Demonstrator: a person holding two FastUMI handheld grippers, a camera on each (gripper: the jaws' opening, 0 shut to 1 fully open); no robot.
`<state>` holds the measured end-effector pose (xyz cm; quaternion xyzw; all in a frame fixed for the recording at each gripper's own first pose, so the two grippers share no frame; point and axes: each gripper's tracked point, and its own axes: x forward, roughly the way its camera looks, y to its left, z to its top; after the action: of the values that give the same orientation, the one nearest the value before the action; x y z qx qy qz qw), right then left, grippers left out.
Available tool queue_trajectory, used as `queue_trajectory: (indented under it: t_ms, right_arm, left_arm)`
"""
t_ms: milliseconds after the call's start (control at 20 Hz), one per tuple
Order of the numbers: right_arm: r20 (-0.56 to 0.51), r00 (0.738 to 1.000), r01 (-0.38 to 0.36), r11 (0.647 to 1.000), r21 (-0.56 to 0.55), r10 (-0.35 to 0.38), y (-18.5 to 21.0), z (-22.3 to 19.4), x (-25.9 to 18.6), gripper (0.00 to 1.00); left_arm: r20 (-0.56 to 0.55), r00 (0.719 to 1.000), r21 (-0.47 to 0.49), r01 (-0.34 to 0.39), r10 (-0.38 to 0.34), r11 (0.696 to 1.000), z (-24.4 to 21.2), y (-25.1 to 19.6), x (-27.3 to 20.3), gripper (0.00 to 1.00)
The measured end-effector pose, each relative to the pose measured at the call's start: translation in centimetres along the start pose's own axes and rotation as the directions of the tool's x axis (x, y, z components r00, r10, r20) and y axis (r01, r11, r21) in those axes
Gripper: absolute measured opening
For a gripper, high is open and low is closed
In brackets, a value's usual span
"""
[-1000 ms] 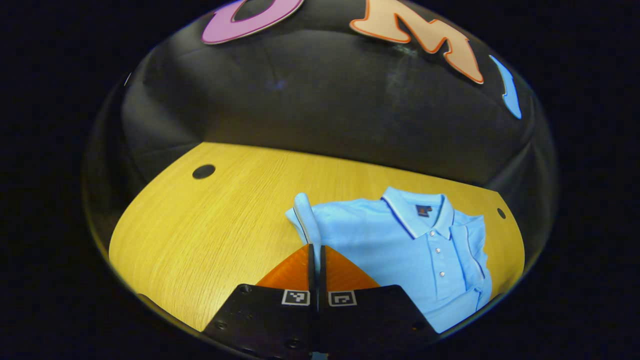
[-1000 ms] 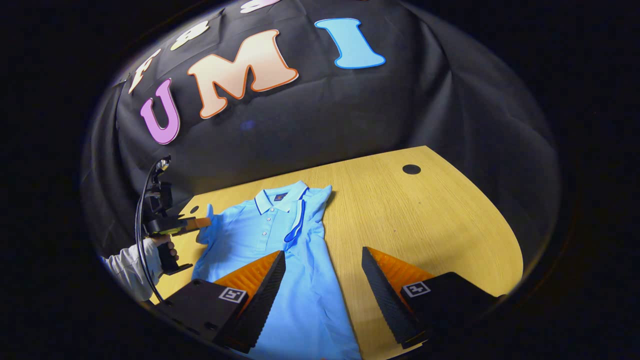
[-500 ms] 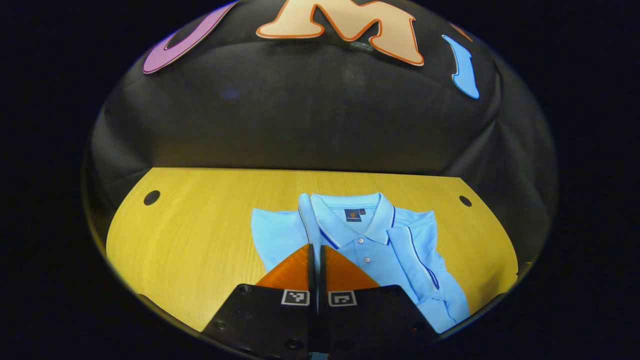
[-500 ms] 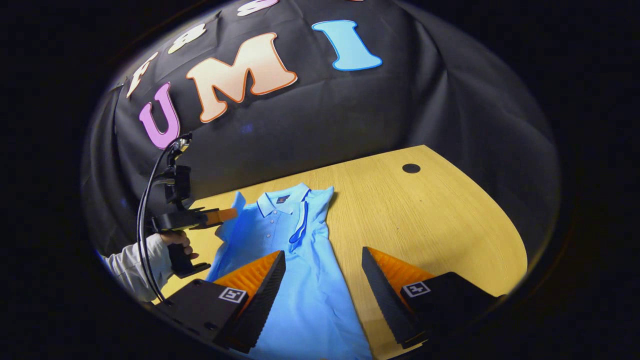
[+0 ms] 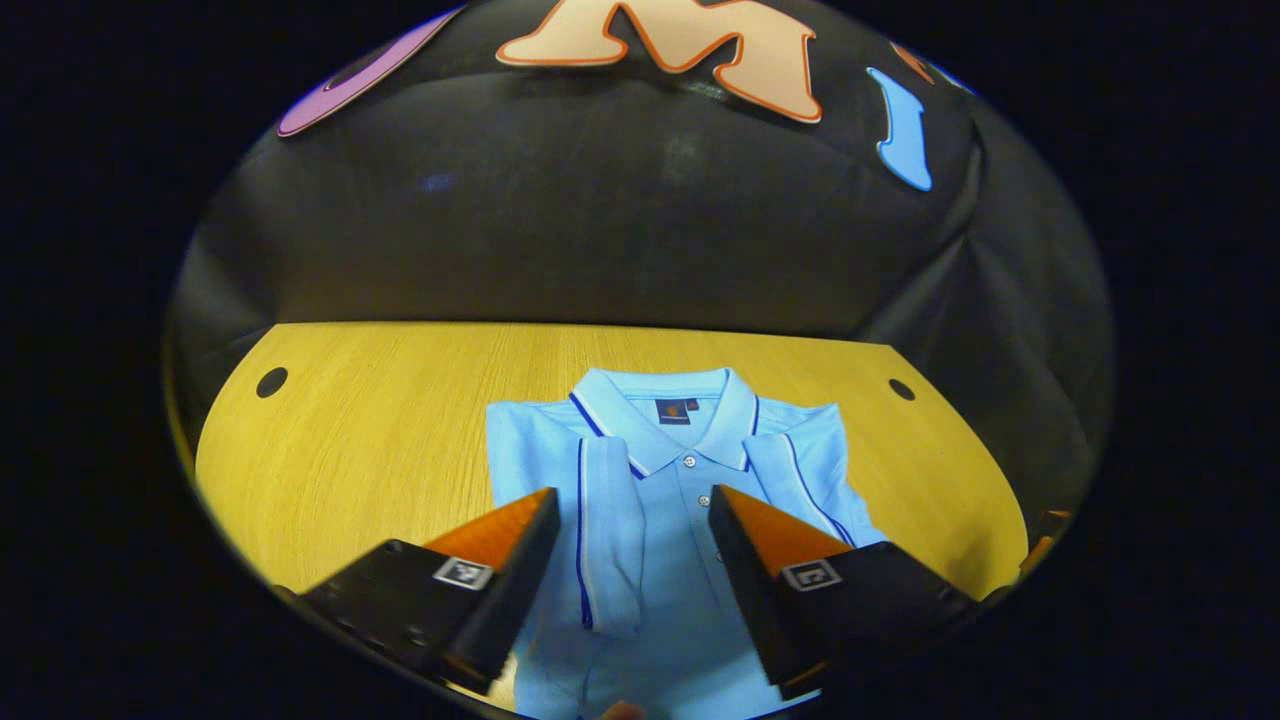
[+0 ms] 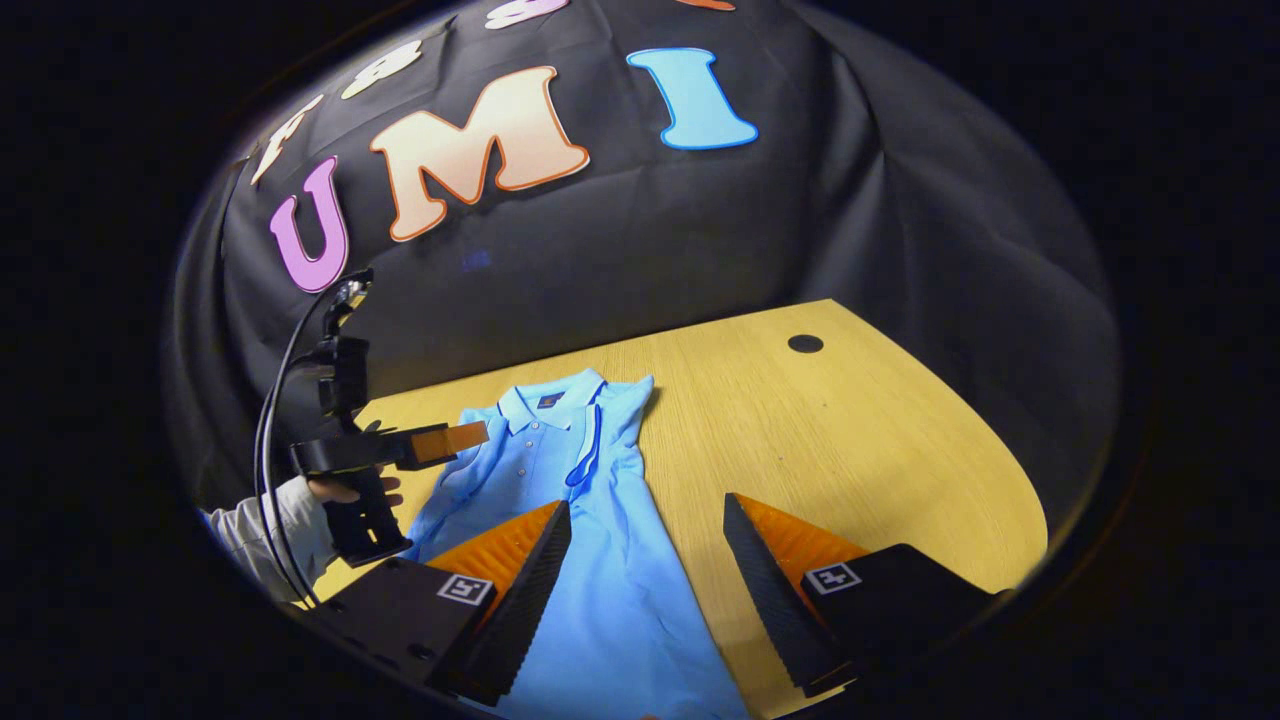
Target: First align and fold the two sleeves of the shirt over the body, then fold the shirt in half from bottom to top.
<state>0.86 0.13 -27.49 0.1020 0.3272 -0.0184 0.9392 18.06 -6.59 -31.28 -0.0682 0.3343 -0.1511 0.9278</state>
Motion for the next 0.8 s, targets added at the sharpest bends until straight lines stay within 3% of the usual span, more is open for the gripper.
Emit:
queue_trajectory:
  t_ms: [50, 400, 650, 700, 750, 800]
  right_arm:
    - [0.005, 1.000, -0.019, 1.000, -0.003, 0.019, 0.3, -0.1, -0.7, 0.97]
    - [0.012, 0.998, -0.056, 0.996, -0.063, 0.057, -1.0, -2.4, -6.4, 0.97]
    - [0.000, 0.998, -0.057, 0.993, -0.099, 0.057, -2.0, -4.8, -9.6, 0.97]
    - [-0.003, 0.999, -0.049, 0.992, -0.113, 0.049, -2.2, -5.5, -10.1, 0.90]
    - [-0.013, 0.999, -0.043, 0.991, -0.130, 0.041, -2.6, -6.4, -10.6, 0.90]
    - [-0.024, 0.999, -0.040, 0.989, -0.144, 0.037, -2.8, -7.2, -11.1, 0.97]
  left_arm:
    - [0.018, 1.000, -0.002, -0.011, 0.011, 1.000, 0.0, 0.0, -1.4, 0.99]
    - [0.103, 0.991, 0.030, -0.084, 0.080, 0.996, -1.1, 0.1, -13.5, 0.96]
    - [0.090, 0.989, 0.046, -0.122, 0.117, 0.991, -5.1, 0.5, -19.8, 0.96]
    - [0.077, 0.989, 0.047, -0.129, 0.126, 0.990, -6.4, 0.6, -21.1, 0.96]
    - [0.066, 0.989, 0.049, -0.133, 0.130, 0.990, -7.5, 0.7, -22.0, 0.96]
    - [0.050, 0.989, 0.051, -0.139, 0.136, 0.989, -8.8, 0.9, -23.1, 0.96]
